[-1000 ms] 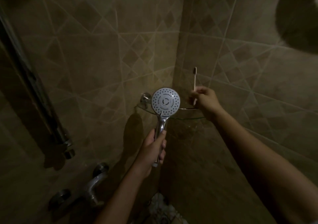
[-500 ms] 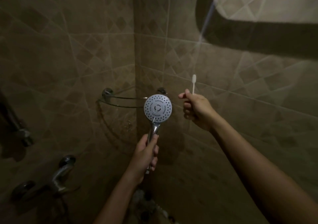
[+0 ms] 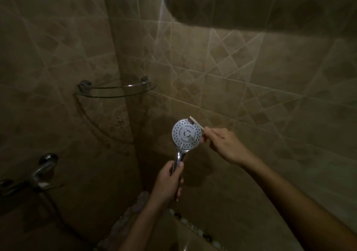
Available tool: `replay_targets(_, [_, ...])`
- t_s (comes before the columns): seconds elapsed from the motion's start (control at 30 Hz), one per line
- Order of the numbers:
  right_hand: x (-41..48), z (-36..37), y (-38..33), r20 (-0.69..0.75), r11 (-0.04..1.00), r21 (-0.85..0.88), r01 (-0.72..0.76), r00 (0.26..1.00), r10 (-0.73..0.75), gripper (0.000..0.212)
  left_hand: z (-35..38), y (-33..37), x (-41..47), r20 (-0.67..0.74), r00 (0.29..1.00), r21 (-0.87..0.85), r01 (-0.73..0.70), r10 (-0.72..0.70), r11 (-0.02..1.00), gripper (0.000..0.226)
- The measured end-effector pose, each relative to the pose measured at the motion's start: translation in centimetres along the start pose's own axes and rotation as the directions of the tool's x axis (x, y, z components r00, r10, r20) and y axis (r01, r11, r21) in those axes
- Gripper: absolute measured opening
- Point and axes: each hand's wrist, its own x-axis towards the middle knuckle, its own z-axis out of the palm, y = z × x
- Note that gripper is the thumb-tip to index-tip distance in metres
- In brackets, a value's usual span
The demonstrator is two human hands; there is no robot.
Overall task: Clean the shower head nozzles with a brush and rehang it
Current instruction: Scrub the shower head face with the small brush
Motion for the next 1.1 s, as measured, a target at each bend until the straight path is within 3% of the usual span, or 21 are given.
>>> replay_targets(0.13, [-2.0, -0.3, 2.0, 0.127, 0.992, -0.126, -0.026, 0.991, 0.042, 0.039, 1.6, -1.4, -0.6, -0.009, 1.000, 0.038, 0.009, -0.008, 0.999, 0.028])
replay_targets(0.33, [-3.9, 2.0, 4.7, 0.123, 0.978, -0.207, 0.038, 0.992, -0.013, 0.034, 1.7, -3.0, -1.1, -0.075, 0.997, 0.133, 0.017, -0.007, 0.991, 0.032])
replay_targets(0.67, [-4.6, 7.1, 6.1, 0.102, 0.984, -0.178, 0.012, 0.995, 0.007, 0.047, -1.1, -5.6, -2.3, -0.067, 0.996, 0.286, -0.043, 0.065, 0.957, 0.033])
replay_targets(0.83, [-3.9, 8.6, 6.2, 0.120, 0.965, -0.256, 0.052, 0.993, -0.022, 0.053, -2.7, -5.9, -2.4, -0.041, 0.996, 0.335, -0.062, 0.080, 0.940, 0.032])
replay_targets(1.0, [-3.0, 8.8, 5.5, 0.077, 0.971, -0.239, 0.027, 0.997, -0.008, 0.048, -3.5, -5.9, -1.9, -0.047, 0.996, 0.360, -0.049, 0.071, 0.932, 0.032])
replay_targets(1.1, [-2.1, 9.0, 4.9, -0.029, 0.977, -0.211, -0.029, 0.999, 0.023, 0.041, -4.0, -5.7, -2.1, -0.050, 0.996, 0.344, -0.052, 0.074, 0.938, 0.032])
